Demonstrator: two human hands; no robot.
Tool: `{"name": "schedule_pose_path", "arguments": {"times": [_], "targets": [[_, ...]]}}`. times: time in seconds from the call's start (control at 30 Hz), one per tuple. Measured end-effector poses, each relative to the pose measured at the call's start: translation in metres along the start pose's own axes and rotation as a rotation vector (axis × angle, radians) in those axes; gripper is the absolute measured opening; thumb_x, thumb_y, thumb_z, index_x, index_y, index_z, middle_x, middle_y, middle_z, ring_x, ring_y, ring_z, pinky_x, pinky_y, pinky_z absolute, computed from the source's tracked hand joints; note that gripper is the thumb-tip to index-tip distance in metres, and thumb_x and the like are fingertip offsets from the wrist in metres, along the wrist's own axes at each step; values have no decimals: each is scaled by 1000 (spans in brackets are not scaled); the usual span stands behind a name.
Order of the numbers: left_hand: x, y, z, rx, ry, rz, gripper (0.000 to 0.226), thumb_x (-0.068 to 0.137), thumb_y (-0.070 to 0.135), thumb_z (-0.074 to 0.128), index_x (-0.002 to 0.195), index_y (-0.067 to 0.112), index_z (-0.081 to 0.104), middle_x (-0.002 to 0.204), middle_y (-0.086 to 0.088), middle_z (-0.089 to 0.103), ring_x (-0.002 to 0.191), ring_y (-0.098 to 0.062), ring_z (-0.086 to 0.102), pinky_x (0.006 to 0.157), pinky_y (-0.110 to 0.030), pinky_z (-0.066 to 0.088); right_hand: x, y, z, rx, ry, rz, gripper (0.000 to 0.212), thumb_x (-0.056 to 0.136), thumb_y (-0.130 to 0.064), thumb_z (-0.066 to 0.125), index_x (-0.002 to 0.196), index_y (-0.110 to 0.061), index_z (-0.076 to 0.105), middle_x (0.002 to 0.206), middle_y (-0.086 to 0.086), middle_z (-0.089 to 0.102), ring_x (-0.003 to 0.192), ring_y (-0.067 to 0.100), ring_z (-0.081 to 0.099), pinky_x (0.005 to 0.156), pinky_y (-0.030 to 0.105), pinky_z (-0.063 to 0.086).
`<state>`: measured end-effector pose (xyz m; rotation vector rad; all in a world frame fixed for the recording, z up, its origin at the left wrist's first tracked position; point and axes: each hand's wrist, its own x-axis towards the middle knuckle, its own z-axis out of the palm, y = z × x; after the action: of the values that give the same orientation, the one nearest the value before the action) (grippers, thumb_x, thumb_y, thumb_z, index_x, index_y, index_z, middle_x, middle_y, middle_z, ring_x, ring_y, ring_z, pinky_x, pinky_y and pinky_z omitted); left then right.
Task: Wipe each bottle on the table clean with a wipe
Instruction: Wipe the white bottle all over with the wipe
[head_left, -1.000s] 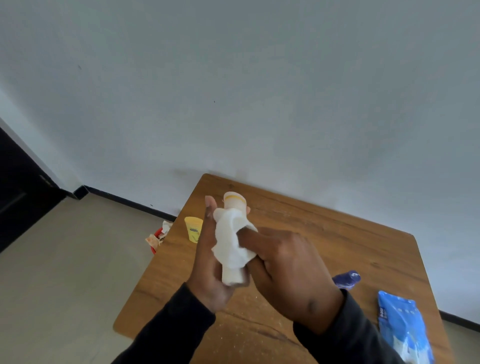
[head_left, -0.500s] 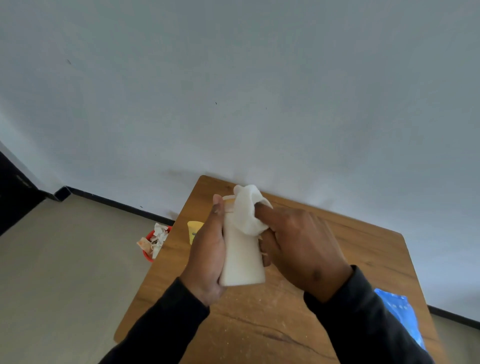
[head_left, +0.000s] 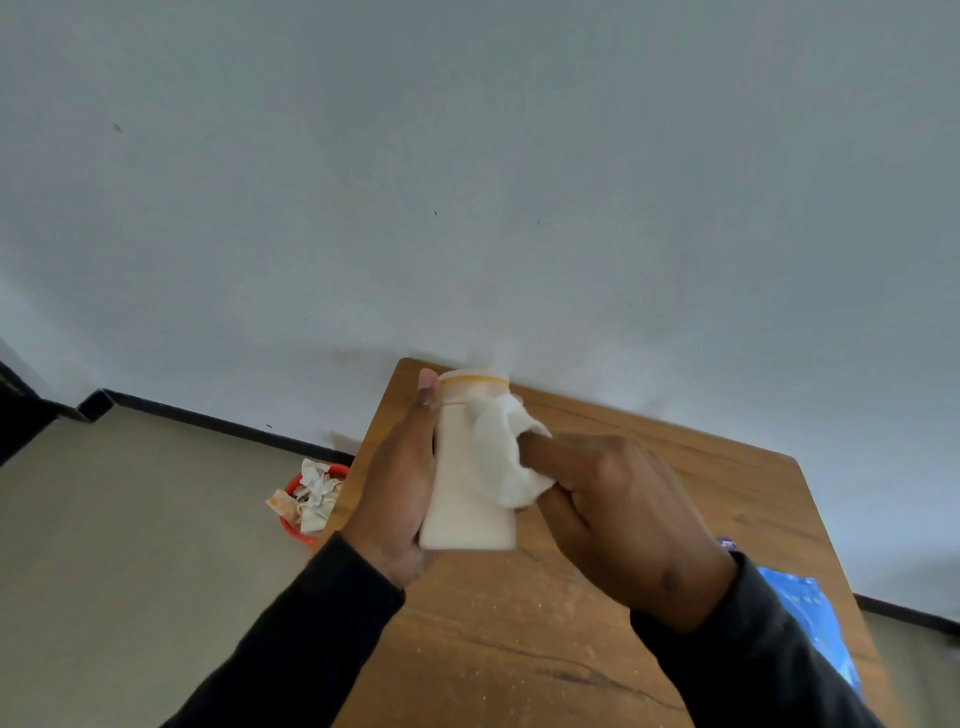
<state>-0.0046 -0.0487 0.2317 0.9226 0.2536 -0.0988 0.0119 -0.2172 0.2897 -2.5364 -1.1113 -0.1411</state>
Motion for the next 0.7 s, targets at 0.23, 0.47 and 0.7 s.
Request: {"name": "schedule_pose_path", "arguments": {"times": [0.23,0.47,0.7], "targets": [[0,12,-13,-74,-94,-102,62,97,62,43,123,14,70,110,-25,68,83,-29,67,64,-38,58,-4,-7,9,120,52,41,13,86,-20,43,85,-28,53,67,-7,56,52,17,48,47,37,39],[-4,19,-11,-126,-159,-155,60,99,59,40,103,14,80,90,-17,70,67,-26,65,54,-35,56,4,-8,6,60,126,99,21,86,-16,43,79,-35,38,54,-12,41,43,12,41,41,28,31],[-8,20,-8,-80,-196,-127,72,101,60,31,129,1,63,92,-17,70,73,-26,66,60,-35,56,2,-30,8,34,23,80,8,81,-27,39,83,-33,44,60,-9,52,53,22,49,46,36,40]]}}
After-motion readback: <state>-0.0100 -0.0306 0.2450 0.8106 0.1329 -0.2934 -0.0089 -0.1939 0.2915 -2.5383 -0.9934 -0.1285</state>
